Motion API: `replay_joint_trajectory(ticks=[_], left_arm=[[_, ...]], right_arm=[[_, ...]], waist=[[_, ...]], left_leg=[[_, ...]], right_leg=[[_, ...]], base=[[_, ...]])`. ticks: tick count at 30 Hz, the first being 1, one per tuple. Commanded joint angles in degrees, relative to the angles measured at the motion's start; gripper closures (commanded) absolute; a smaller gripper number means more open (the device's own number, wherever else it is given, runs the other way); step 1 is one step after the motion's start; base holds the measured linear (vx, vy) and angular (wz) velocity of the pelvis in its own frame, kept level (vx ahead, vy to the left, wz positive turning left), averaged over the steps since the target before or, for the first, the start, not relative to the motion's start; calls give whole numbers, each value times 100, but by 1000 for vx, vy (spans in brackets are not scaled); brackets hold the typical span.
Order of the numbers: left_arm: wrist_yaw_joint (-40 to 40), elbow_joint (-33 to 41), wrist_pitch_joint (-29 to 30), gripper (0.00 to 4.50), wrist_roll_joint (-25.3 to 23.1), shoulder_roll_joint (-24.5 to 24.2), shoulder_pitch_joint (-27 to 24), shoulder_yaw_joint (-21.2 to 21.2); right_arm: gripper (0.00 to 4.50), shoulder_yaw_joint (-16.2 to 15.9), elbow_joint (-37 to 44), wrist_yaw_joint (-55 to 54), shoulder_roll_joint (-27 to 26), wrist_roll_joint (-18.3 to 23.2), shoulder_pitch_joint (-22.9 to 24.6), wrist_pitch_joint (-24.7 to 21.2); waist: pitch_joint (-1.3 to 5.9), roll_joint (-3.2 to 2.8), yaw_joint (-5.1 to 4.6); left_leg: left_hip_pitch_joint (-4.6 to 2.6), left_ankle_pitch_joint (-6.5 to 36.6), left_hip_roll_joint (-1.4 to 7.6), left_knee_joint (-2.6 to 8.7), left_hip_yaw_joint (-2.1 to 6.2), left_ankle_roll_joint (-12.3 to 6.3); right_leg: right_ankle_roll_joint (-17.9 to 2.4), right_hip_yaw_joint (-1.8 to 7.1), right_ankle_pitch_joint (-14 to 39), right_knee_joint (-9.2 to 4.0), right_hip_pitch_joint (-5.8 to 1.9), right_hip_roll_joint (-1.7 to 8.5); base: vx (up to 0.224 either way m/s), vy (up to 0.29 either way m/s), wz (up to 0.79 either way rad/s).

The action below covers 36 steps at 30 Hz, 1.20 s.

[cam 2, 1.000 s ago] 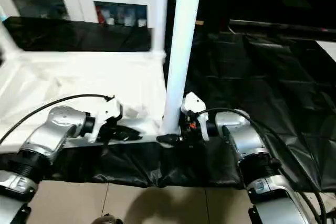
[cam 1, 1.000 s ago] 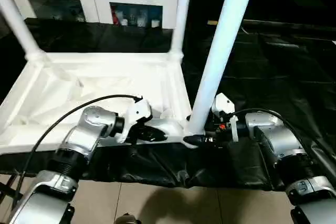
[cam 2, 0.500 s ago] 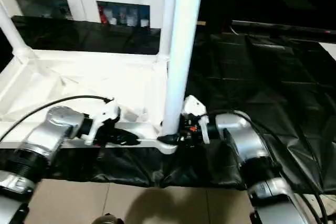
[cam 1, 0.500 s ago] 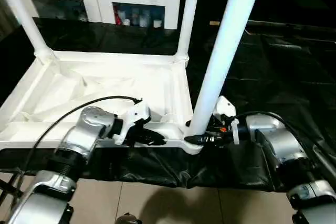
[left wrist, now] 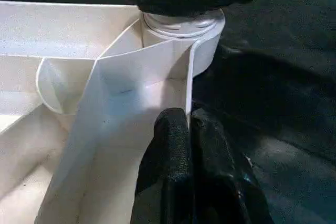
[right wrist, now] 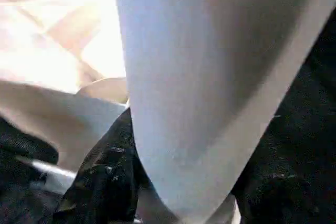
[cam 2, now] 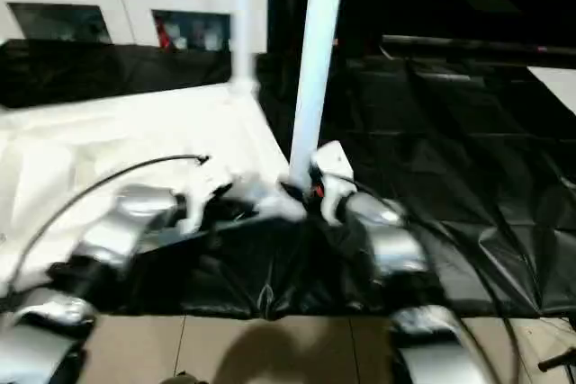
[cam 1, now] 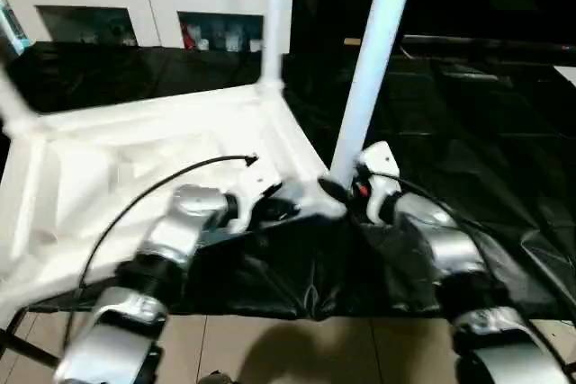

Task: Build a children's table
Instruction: Rotate leg to tighten

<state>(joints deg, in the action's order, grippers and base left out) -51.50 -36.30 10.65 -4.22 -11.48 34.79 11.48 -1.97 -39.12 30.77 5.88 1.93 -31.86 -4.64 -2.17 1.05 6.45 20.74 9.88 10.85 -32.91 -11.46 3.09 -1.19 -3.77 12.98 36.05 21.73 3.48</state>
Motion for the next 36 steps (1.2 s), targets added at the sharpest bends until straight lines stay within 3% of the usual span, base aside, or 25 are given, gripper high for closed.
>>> replay_joint_trajectory(ticks=[1,4,8,12,17,23,25,28,36], left_arm=[[463,96,-153,450,253,480,290,-84],[147,175,-311,450,259,407,208,14],[-322,365,-359,450,369,226,57,60],[-692,487,-411,450,451,54,-43,99],[-1396,653,-456,450,601,-296,-180,136],[-1943,713,-439,450,684,-560,-205,144],[-2057,723,-409,450,727,-625,-199,146],[-2134,738,-409,450,740,-676,-209,149],[-2246,753,-381,450,764,-718,-239,137]], right_arm=[[257,-588,-306,314,-569,-100,139,-119],[189,-473,-340,464,-548,-3,88,-62],[154,-486,-235,923,-306,100,100,-36],[120,-589,-81,1505,-18,157,146,-16],[79,-792,102,2490,595,92,205,89],[79,-1086,331,3608,1083,52,310,167],[112,-1124,344,3781,1142,107,297,130],[115,-1132,396,3926,1161,224,292,77],[187,-1172,485,4148,1130,299,325,-7]], waist=[[275,26,-5],[270,10,-5],[266,16,-7],[291,30,2],[274,11,38],[271,26,84],[270,30,105],[266,52,120],[274,58,163]], left_leg=[[-65,1071,291,362,180,-66],[-67,1104,302,366,180,-98],[-74,1181,310,375,181,-116],[-34,813,305,334,164,-294],[-55,951,331,334,150,-316],[-45,958,331,330,149,-320],[-45,932,332,326,145,-342],[-57,942,339,332,145,-325],[-48,845,335,324,146,-336]], right_leg=[[-991,337,875,-514,-199,568],[-993,337,904,-522,-196,571],[-992,339,974,-528,-193,576],[-1115,329,289,-455,-221,557],[-1156,319,531,-479,-201,559],[-1141,315,614,-468,-207,552],[-1165,314,623,-468,-199,558],[-1170,311,685,-476,-192,558],[-1171,309,579,-455,-198,564]], base=[[0,0,0],[0,0,0],[0,0,0],[0,0,0],[0,0,0],[0,0,0],[0,0,0],[0,0,0],[0,0,0]])
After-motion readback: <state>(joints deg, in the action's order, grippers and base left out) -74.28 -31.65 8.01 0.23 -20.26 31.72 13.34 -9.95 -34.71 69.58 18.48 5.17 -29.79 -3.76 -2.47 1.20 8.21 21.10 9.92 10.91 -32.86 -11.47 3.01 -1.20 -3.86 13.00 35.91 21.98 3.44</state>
